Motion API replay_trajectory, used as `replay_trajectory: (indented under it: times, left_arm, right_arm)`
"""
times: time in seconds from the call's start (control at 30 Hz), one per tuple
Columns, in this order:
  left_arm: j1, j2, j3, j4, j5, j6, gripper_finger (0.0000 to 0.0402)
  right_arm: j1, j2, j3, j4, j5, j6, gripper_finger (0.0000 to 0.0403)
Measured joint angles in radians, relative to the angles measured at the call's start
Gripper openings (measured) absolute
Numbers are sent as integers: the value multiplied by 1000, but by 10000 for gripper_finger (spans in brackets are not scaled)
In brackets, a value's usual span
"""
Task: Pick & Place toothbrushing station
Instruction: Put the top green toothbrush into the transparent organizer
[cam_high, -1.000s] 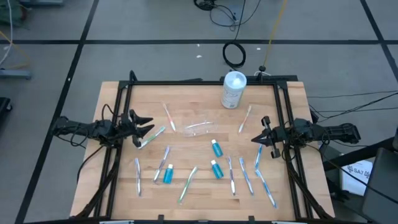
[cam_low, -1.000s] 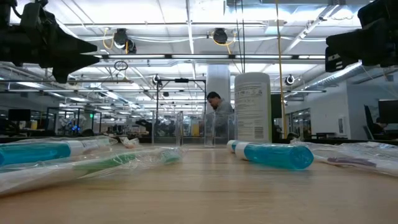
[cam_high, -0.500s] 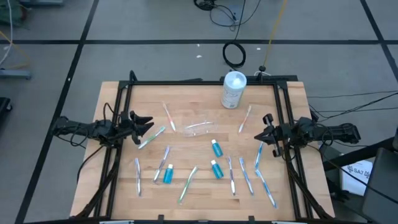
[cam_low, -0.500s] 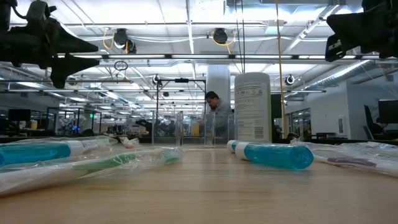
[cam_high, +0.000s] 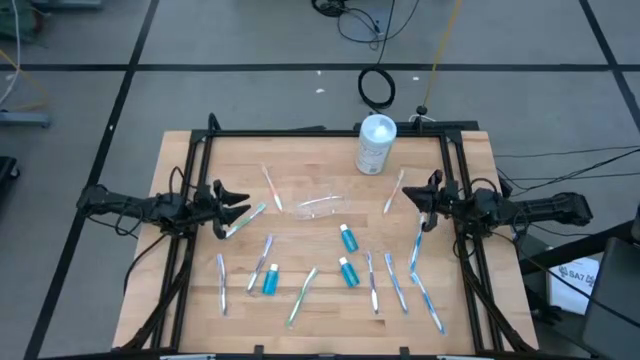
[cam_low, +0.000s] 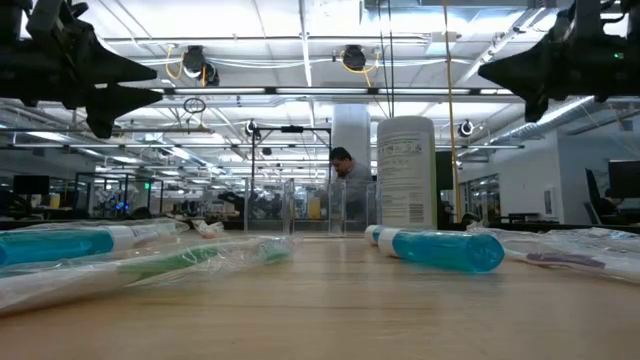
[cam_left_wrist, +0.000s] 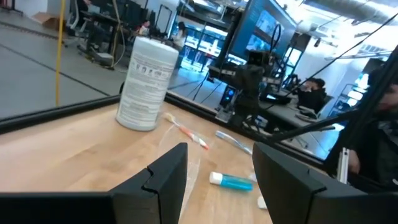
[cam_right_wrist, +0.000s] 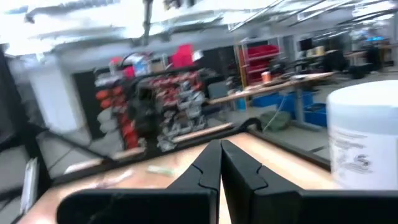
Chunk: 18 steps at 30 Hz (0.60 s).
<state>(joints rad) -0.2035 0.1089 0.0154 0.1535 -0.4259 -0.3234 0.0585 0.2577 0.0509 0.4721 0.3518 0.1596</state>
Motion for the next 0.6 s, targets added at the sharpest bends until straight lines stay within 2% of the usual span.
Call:
replay_trajectory:
  times: [0.1,0.33,0.6]
  left_arm:
    - [0,84,5,61,-3,22,189]
    - [0,301,95,23,-39,3,189]
    - [0,525,232,-166,-137,-81,189]
  right_arm:
    - [0,119,0,123,-12,-11,4]
    - [0,359,0,338,-12,-26,4]
    - [0,449,0,400,-12,-40,4]
